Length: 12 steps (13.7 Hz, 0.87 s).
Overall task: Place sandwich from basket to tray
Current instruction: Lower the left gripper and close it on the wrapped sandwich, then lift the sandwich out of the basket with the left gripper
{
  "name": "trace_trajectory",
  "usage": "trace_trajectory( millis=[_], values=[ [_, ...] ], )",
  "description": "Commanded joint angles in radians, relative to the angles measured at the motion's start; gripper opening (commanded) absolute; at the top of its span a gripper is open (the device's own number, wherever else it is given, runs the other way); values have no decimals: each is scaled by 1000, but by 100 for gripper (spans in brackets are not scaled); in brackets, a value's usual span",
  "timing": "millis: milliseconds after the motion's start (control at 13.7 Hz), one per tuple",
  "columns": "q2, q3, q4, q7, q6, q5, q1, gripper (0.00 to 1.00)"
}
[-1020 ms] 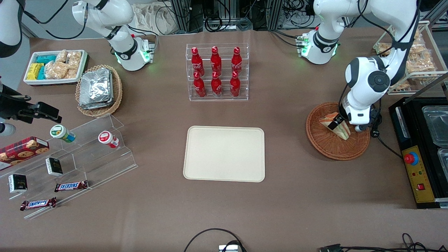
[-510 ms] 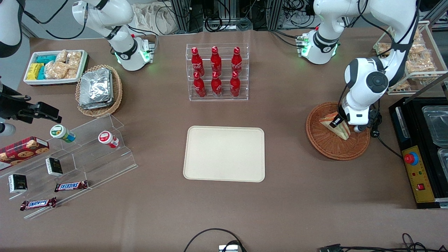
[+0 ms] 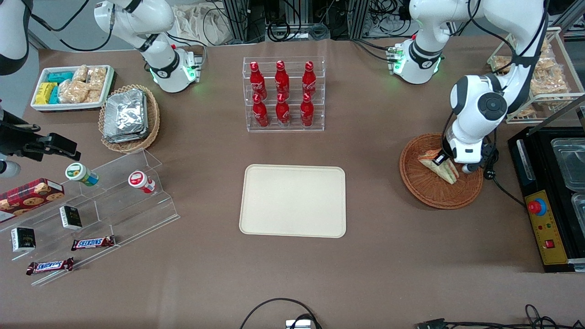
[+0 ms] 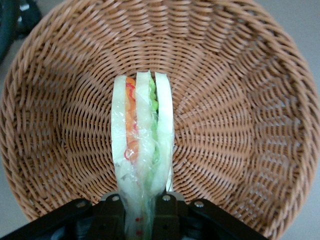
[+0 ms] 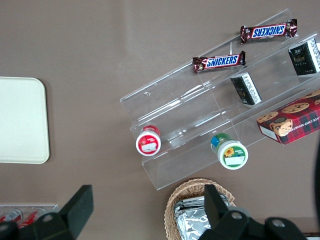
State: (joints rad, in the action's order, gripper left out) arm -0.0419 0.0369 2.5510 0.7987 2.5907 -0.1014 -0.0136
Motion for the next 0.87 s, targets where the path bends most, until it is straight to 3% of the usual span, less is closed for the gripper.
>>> trace_trajectory(
  millis=[0, 510, 801],
  values=[
    [121, 0, -8, -158, -105, -17, -14, 0],
    [157, 26, -52, -721, -132, -15, -28, 0],
    [169, 64, -67, -822, -130, -9, -58, 0]
  ],
)
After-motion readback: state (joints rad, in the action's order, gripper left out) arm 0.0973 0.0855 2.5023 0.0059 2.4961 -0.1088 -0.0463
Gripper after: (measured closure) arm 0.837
